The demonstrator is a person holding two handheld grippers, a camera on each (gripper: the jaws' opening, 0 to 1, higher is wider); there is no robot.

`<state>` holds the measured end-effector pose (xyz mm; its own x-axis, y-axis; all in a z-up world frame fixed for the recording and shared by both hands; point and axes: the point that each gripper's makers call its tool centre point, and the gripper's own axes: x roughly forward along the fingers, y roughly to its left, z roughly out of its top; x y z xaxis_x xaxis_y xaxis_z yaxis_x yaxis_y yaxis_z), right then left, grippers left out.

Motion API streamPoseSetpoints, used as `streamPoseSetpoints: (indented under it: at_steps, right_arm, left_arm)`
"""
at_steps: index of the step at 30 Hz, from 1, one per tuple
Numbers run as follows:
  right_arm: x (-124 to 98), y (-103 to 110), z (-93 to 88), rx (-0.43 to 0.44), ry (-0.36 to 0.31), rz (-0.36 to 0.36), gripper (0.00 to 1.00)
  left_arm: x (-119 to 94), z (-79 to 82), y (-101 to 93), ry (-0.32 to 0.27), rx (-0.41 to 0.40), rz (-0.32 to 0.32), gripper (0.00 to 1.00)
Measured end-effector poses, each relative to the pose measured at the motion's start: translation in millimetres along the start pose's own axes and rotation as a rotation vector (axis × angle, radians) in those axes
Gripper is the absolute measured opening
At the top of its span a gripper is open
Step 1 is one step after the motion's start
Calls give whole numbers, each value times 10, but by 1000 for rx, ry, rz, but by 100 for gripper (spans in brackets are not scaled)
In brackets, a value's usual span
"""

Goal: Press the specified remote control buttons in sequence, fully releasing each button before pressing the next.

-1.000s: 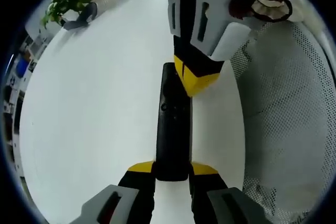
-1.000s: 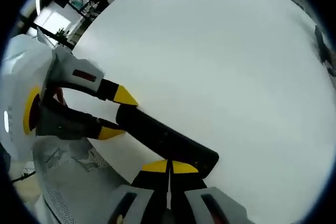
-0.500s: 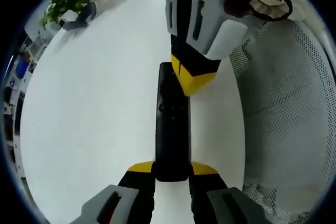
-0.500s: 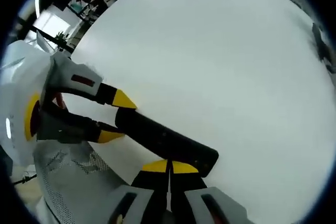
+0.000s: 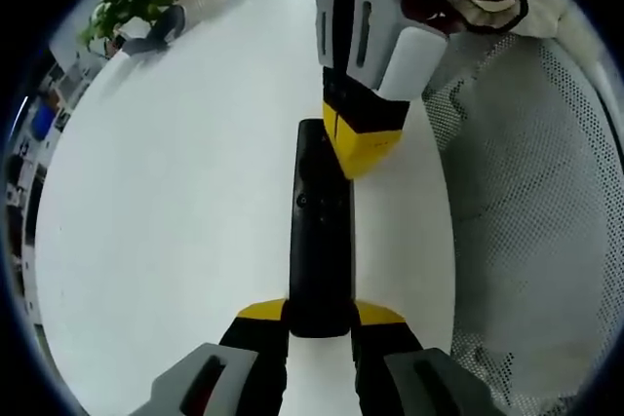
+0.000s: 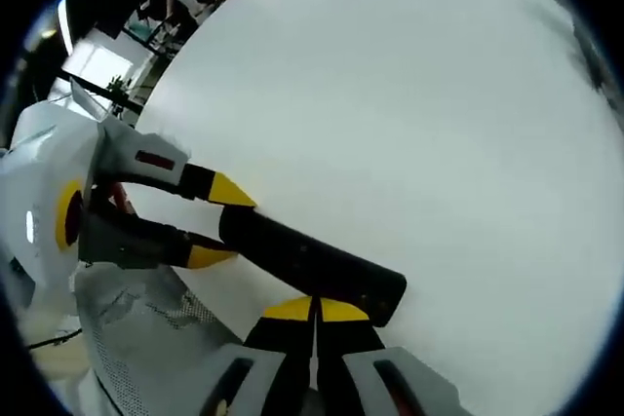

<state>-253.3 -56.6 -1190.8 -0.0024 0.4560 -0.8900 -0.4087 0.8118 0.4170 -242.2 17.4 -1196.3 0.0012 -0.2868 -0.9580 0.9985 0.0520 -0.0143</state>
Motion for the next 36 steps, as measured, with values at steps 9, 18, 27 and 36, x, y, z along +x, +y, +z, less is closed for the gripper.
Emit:
streamPoseSetpoints:
  at_steps: [9, 18, 27, 36]
  right_arm:
    - [-2, 0, 9, 1, 0, -4, 0]
    - [-91, -71, 122, 12, -46, -28, 0]
    - [-76, -51, 181, -1, -68, -30, 0]
    - [-31, -50, 168, 20, -48, -51, 0]
  left_arm:
    - [3, 6, 5, 18, 3, -9, 24]
    - [-1, 3, 6, -1, 3, -12, 24]
    - [0, 2, 4, 7, 1, -10, 24]
    - [-1, 2, 3, -7, 4, -5, 24]
